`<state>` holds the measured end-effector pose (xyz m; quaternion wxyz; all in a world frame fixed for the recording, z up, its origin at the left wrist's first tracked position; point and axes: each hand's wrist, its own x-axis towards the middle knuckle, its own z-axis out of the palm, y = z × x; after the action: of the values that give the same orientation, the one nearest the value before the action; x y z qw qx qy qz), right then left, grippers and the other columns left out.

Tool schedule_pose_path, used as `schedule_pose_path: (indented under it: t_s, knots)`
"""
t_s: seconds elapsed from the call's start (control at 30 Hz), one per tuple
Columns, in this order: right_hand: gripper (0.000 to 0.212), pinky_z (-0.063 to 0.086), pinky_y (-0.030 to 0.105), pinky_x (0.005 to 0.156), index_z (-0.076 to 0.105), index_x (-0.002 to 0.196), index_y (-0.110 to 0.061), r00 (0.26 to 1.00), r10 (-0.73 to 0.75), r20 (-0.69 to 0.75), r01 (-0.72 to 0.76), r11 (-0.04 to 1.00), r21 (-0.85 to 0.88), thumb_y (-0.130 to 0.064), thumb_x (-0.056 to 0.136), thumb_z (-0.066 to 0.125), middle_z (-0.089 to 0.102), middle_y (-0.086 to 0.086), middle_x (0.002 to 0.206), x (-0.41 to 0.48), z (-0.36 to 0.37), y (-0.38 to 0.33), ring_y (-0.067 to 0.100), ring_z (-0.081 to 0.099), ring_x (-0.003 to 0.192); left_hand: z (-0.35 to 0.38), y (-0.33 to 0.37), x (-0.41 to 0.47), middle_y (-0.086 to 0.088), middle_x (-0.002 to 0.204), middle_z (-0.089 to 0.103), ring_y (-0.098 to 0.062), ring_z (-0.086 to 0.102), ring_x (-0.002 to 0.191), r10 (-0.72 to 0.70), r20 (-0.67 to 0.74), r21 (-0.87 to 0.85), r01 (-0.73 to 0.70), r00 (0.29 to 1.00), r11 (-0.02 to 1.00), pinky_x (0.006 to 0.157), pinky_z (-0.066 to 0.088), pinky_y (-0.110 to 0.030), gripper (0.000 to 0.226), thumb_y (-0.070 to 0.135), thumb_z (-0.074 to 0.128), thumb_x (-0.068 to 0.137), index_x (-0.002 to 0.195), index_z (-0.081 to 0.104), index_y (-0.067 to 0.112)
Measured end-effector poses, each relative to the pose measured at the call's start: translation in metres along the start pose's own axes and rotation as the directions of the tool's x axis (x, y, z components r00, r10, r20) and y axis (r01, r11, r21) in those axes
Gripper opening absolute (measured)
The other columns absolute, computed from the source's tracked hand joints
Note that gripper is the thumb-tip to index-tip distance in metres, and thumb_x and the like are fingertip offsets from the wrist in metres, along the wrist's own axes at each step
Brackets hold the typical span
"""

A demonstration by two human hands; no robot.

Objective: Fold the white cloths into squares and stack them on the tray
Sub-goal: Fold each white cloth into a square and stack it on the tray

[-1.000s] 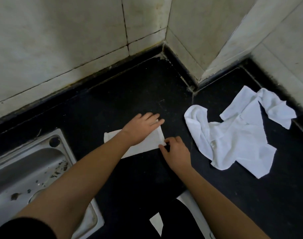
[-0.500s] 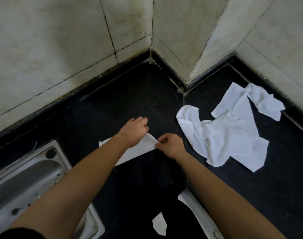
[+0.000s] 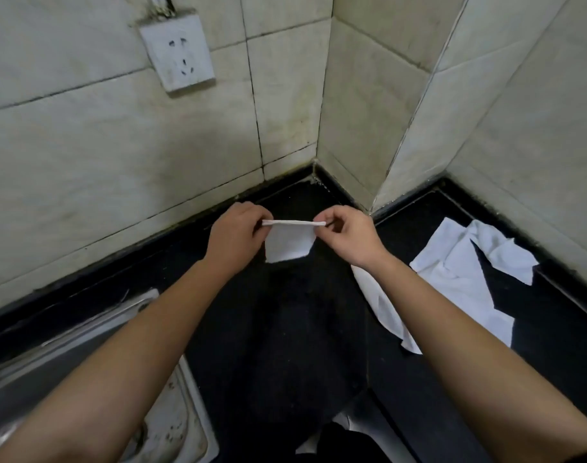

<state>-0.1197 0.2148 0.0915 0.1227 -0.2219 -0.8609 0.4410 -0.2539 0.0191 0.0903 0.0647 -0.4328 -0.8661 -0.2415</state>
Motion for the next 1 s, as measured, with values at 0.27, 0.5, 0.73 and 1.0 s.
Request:
schedule_pose_path:
  t_s: [0.27,0.5,0.73,1.0]
  knots:
    - [0.015,0.052,0.024,0.074,0.070,0.091,-0.030,0.969,-0.067,0.238,0.109,0.980,-0.169,-0.019,0.080,0.071,0.060,-0.010,0.092,-0.075,0.031,0.048,0.007,0.062,0.077,0.037,0.003,-0.116,-0.004,0.095,0.066,-0.022,0.061,0.088,0.075,0.049,-0.007,-0.075,0.996,0.997,0.072,0.053,-0.035,0.020,0.010,0.079,0.075,0.093,0.072,0.012]
    - [0.026,0.047,0.034,0.084,0.067,0.114,-0.019,0.721,0.146,0.677,0.275,0.837,-0.473,-0.023,0.090,0.057,0.059,0.005,0.117,-0.169,0.089,0.117,0.027,0.061,0.105,0.110,0.013,-0.263,-0.006,0.094,0.065,-0.026,0.064,0.086,0.052,0.391,-0.053,-0.034,0.919,0.998,0.064,0.057,-0.034,0.020,0.015,0.081,0.068,0.087,0.073,0.014]
    - [0.025,0.049,0.034,0.085,0.067,0.113,-0.022,0.709,0.153,0.688,0.272,0.841,-0.468,-0.025,0.090,0.056,0.059,0.003,0.114,-0.188,0.095,0.128,0.024,0.060,0.104,0.113,0.023,-0.293,-0.004,0.099,0.064,-0.023,0.062,0.092,0.026,0.427,-0.032,-0.014,0.904,0.999,0.064,0.056,-0.033,0.021,0.020,0.081,0.071,0.090,0.074,0.015]
    - [0.014,0.048,0.018,0.083,0.075,0.099,-0.026,0.742,0.269,0.614,-0.123,0.955,-0.269,-0.023,0.086,0.071,0.072,-0.009,0.097,-0.146,0.090,0.116,0.006,0.066,0.088,0.096,0.005,-0.242,0.007,0.100,0.062,-0.008,0.059,0.093,-0.307,0.580,-0.254,0.526,0.754,0.811,0.085,0.049,-0.025,0.010,0.026,0.068,0.089,0.098,0.071,0.024]
